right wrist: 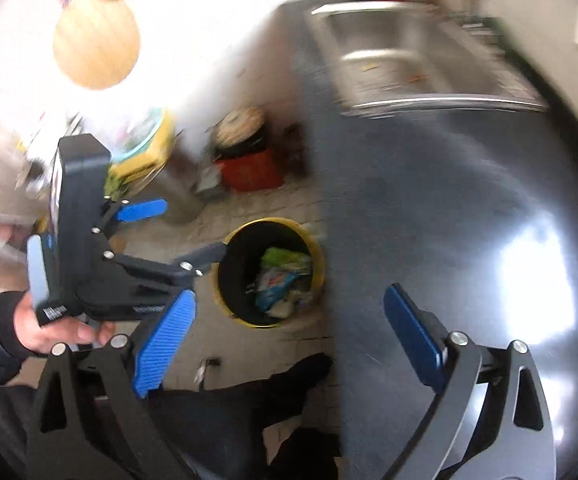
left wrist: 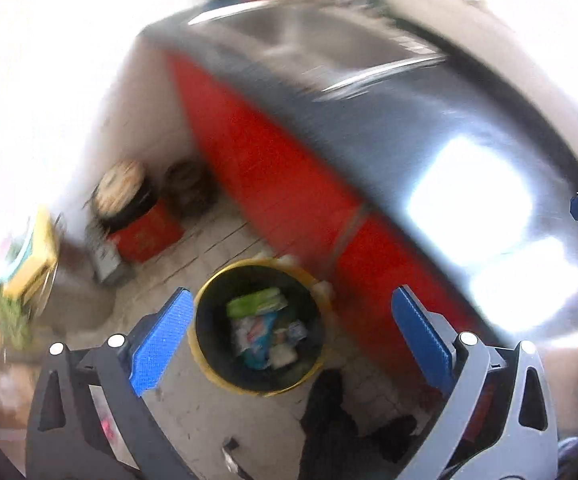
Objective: Collect trash
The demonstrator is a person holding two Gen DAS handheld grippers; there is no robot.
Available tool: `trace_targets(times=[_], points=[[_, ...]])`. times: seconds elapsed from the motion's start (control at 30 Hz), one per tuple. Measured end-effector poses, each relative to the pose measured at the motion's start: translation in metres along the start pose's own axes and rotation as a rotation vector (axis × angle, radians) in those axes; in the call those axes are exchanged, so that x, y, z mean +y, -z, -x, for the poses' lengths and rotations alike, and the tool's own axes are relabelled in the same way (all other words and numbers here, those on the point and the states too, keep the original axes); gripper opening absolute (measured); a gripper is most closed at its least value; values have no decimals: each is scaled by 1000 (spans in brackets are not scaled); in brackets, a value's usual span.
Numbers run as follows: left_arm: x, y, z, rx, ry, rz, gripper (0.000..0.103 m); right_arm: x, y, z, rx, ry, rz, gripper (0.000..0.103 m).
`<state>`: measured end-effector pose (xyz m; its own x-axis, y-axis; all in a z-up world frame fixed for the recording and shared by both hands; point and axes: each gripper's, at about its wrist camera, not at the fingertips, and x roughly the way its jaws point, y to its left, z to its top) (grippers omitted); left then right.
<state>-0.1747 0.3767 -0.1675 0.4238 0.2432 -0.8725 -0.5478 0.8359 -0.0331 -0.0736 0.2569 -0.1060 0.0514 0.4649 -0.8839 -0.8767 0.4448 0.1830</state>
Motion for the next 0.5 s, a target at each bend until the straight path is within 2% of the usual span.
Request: trace_targets(times=[0.07,0.13,0.23,0.37,0.5], points=[[-38,-16,13,-32,44,-82,96,-27,23,39,-53,80,-76,95],[-78,-30,22,-44,134,-159,96,-59,56,83,-111,180,-192,96],[-139,-46,32,-44,245,-282,96,-94,102,130,-151,296,-337,96],[-226,-55,49,-91,308,-465,96,-136,181,189,-171,507,-558,96],[-304,-49,63,-74,387,-590,96,-162,251,239,-172,691,-772,96]])
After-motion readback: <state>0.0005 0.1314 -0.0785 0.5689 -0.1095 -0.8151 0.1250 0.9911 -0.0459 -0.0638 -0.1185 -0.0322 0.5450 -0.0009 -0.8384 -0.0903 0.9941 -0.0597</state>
